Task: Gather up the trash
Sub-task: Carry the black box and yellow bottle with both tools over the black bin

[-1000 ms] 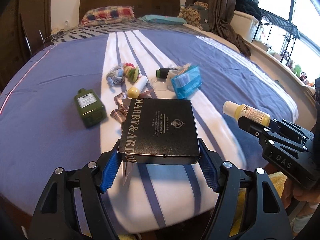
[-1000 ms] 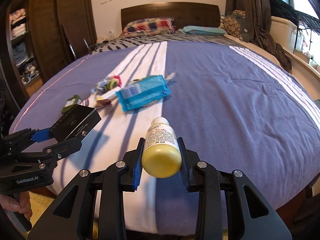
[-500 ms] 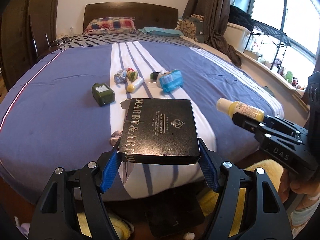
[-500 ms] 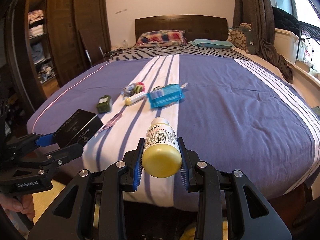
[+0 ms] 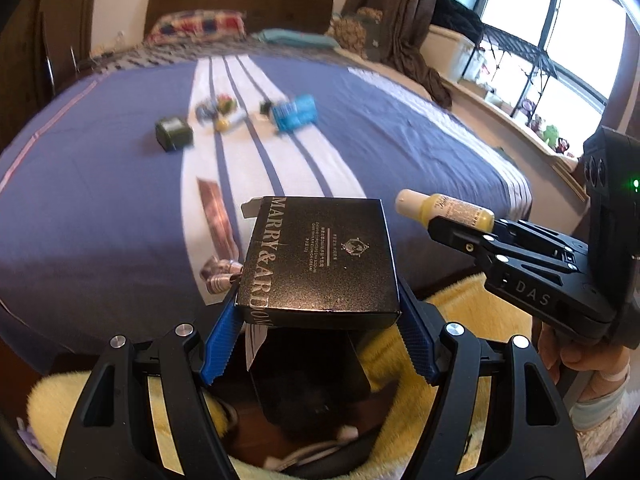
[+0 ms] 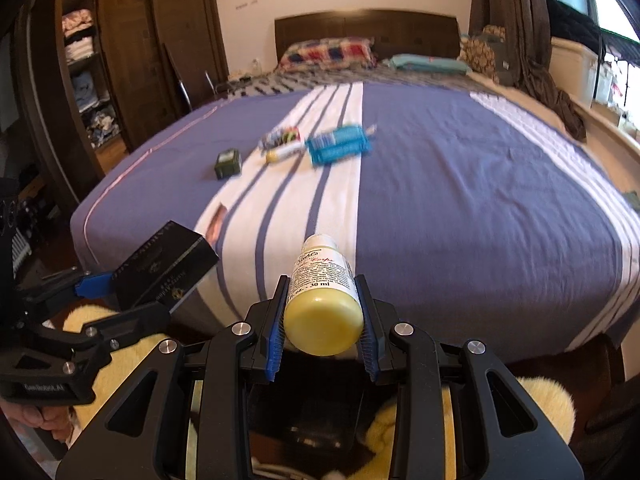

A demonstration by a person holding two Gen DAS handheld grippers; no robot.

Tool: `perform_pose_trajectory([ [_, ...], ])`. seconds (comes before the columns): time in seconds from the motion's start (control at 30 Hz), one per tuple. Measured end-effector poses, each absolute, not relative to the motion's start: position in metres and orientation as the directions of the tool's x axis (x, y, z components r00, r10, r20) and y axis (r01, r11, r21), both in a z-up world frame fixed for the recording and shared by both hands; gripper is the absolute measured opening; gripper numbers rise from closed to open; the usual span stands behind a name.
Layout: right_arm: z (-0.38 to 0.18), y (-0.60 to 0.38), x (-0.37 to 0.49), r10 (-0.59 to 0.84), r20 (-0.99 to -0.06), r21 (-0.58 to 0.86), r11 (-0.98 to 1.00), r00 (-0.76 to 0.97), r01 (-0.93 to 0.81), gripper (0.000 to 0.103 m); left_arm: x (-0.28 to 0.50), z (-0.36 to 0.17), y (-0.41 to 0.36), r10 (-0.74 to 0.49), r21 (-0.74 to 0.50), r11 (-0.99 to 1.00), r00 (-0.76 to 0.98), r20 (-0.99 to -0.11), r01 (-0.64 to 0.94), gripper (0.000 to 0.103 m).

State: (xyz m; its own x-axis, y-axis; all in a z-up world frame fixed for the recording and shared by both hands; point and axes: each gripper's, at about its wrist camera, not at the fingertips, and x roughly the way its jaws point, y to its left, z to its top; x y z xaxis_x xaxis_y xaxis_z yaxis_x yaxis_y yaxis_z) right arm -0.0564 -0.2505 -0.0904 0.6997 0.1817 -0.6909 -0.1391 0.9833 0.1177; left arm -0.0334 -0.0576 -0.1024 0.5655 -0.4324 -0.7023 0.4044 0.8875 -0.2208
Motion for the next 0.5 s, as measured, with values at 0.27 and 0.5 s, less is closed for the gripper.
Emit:
perform_pose_trajectory([
  [0.27,-0.14,-0.249,-0.054,0.196,-0.788,0.149,0.981,0.584,-0.127,0.032,-0.028,-0.161,-0.063,-0.413,-0.255,0.892,0.443,-0.796,0.372,0.068],
  [0.5,-0.193,-0.245,-0.042,0.234,-0.853,0.201,0.972,0.466,-0.118,0.032,-0.011,-0.212,-0.068,-0.367,-0.243,0.905,0.354,-0.86,0.349,0.068],
])
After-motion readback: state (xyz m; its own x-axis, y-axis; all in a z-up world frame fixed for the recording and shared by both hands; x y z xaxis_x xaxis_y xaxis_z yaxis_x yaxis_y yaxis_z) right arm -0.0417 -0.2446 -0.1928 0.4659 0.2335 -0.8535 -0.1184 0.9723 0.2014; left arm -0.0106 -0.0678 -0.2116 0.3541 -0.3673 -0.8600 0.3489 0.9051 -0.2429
